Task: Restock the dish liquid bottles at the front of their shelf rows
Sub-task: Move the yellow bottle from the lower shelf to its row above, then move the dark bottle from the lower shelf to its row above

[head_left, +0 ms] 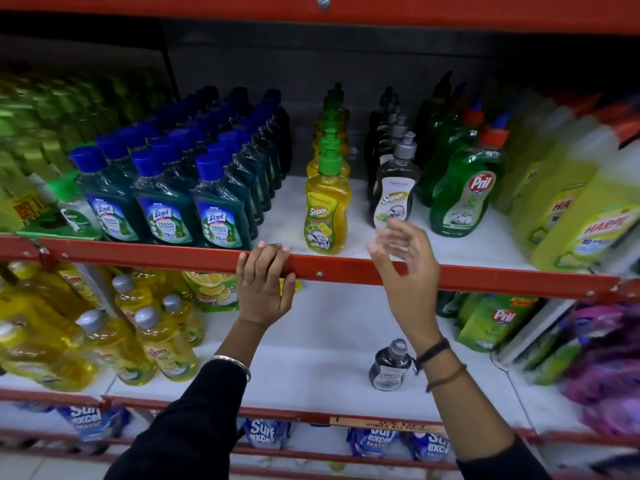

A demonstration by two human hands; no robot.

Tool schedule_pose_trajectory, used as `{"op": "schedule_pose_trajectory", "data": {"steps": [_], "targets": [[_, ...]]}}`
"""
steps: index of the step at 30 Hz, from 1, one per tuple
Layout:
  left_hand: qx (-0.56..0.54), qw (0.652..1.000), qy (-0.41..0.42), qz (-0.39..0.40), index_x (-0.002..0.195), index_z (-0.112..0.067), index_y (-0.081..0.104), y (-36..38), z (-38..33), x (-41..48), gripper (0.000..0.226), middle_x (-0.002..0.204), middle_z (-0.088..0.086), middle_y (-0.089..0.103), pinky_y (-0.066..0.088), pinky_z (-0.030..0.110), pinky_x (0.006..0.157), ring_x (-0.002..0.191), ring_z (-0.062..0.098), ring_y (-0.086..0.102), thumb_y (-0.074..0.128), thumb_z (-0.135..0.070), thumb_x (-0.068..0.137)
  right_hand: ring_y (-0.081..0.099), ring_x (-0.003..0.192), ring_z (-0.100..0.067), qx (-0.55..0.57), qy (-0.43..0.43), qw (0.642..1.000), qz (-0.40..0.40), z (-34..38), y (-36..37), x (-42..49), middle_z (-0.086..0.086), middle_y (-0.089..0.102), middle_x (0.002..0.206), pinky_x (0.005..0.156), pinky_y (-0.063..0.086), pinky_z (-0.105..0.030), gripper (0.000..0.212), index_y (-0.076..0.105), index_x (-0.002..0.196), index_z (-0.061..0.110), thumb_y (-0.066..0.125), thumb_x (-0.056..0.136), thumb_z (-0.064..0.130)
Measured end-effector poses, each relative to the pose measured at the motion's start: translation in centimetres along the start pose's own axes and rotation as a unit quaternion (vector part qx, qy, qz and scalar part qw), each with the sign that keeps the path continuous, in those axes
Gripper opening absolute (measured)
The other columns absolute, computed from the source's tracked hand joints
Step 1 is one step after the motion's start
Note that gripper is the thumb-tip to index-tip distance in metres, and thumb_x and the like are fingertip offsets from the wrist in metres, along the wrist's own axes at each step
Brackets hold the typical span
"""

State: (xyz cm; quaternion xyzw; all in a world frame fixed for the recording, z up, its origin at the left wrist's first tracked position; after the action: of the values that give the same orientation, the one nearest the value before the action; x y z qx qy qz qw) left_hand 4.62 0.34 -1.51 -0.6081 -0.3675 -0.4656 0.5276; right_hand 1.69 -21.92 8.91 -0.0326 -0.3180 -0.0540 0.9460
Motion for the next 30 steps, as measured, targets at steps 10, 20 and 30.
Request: {"op": "schedule_pose_trajectory", "data": {"steps": [10,20,30], "targets": [[0.004,1.000,-0.013,-0.001,0.129,-0.011,0.043,0.1,-0.3,0.0,0.041,0.126,0.008,0.045,0.008,0.037,0.120,0.132,0.024,0.029,0.031,-0.037,0.100,0.057,0.106,-0.007,-0.112,0.211,0.965,0.105,-12.4,-8.1,-9.9,0.006,0.060,0.118,0.088,0.047,-0.029,0.040,0.053,0.115,0.029,0.071,0.081,0.020],[0.007,1.000,-0.030,0.004,0.127,-0.009,0.043,0.1,-0.6,0.0,0.040,0.127,0.009,0.043,0.008,0.038,0.120,0.132,0.026,0.027,0.031,-0.034,0.098,0.060,0.098,0.004,-0.151,0.296,0.921,0.202,-18.6,-8.8,-13.2,-0.007,0.063,0.108,0.077,0.040,-0.001,0.055,0.051,0.110,0.031,0.067,0.075,-0.010],[0.007,0.999,-0.041,0.011,0.126,-0.008,0.043,0.0,-0.8,0.1,0.040,0.127,0.009,0.042,0.009,0.040,0.119,0.133,0.026,0.026,0.033,-0.032,0.096,0.063,0.095,-0.002,-0.093,0.276,0.945,0.150,-16.3,-8.9,-12.6,-0.001,0.069,0.109,0.081,0.048,-0.013,0.046,0.060,0.105,0.028,0.080,0.069,0.006]]}}
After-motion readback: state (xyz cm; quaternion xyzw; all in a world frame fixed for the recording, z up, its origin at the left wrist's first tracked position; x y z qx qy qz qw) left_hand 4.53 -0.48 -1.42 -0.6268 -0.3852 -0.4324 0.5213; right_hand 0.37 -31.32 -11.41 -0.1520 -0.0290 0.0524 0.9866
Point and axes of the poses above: each hand's wrist, its own x-axis towards the middle knuckle, its own y-axis out of the palm, z = x × y, the point moved 1 cm from there along x, towards the middle knuckle
